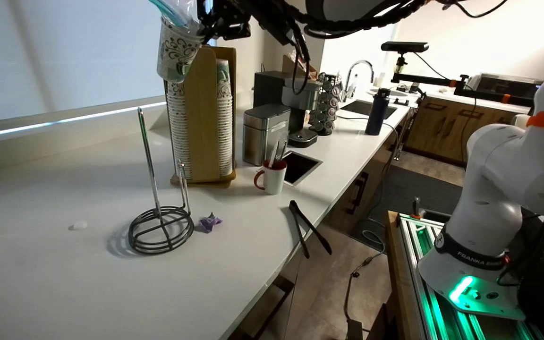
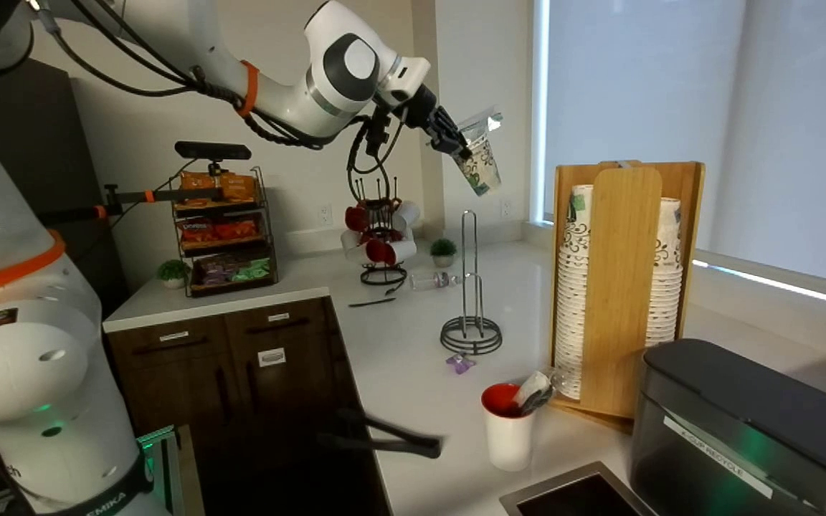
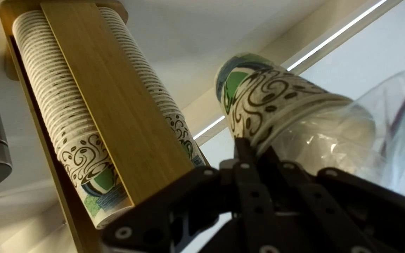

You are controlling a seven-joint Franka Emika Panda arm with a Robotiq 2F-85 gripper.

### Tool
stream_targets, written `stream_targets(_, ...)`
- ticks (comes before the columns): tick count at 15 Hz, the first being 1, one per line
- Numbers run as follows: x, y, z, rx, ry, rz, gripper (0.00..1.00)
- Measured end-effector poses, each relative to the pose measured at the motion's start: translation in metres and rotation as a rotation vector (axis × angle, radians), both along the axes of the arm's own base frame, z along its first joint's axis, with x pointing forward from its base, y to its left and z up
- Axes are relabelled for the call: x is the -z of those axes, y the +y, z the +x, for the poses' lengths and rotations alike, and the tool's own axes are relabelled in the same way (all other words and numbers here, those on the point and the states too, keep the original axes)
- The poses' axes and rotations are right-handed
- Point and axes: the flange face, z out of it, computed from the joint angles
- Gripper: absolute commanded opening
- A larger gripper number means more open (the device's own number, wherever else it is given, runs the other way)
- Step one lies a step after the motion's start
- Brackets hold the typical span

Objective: Pick up the paper cups on the left and move them to the right

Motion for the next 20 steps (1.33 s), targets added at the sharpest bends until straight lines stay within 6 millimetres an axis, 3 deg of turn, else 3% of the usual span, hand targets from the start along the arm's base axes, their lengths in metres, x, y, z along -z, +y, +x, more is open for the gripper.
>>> stream_targets(3,-0.004,-0.019,0.002,0.039,-0.009,0.011,0.02)
stream_targets(6,-0.002,-0.053,0.003,0.096,0.0,0.002,0.02)
stream_targets(11,0.036,-0.114,-0.006,0.173,0.139,-0.087,0.02)
stream_targets(12,0.047,-0.119,-0.009,0.176,0.17,-0.099,0.02)
stream_targets(13,0.057,-0.122,-0.012,0.175,0.198,-0.105,0.1)
stream_targets(15,0.07,-0.121,-0.016,0.174,0.231,-0.106,0.1)
stream_targets(16,0.072,-0.12,-0.017,0.172,0.238,-0.107,0.1)
stream_targets(17,0.072,-0.119,-0.018,0.171,0.24,-0.107,0.02)
stream_targets(20,0.072,-0.118,-0.018,0.171,0.241,-0.111,0.02)
